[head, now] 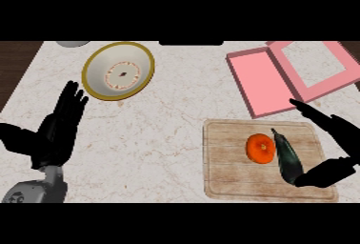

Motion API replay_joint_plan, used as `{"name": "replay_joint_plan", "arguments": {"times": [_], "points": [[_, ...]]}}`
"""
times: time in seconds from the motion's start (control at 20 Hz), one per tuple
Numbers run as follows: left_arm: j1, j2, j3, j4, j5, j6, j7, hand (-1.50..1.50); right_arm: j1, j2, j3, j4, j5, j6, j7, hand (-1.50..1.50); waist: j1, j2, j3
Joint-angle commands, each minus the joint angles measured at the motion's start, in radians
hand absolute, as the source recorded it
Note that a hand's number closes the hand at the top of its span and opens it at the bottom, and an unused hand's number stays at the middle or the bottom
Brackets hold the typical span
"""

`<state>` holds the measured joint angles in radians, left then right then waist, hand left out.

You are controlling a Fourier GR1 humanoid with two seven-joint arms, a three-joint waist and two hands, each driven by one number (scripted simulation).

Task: Pick the squash from the cutting board and place it in the cardboard box

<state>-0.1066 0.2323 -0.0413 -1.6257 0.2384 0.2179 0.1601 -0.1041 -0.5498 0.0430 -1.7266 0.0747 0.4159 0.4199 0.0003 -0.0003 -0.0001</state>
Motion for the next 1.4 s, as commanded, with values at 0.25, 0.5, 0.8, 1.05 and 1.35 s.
{"name": "replay_joint_plan", "arguments": {"times": [0.25,0.5,0.8,1.05,1.35], "points": [[-0.086,-0.018,0.057,0.046,-0.042,-0.015,0.049,0.00,0.032,0.116,-0.009,-0.057,0.093,0.020,0.026,-1.50,-0.004,0.000,0.000],[0.002,-0.056,0.048,0.002,-0.048,-0.067,-0.004,0.00,-0.028,0.145,-0.029,0.107,0.169,0.059,-0.049,-1.50,0.001,0.000,0.000],[-0.043,-0.036,0.093,-0.018,-0.037,-0.076,0.079,0.00,0.019,0.211,0.035,0.102,0.317,-0.015,-0.085,-1.50,0.000,0.000,0.000],[-0.022,-0.092,0.070,0.033,-0.089,-0.082,-0.001,0.00,-0.043,0.236,-0.011,0.210,0.350,-0.011,-0.142,-1.50,0.001,0.001,0.000],[0.000,-0.107,0.080,-0.015,-0.101,-0.082,0.021,0.00,-0.097,0.220,-0.061,0.244,0.325,0.077,-0.135,-1.50,0.001,0.001,0.000]]}}
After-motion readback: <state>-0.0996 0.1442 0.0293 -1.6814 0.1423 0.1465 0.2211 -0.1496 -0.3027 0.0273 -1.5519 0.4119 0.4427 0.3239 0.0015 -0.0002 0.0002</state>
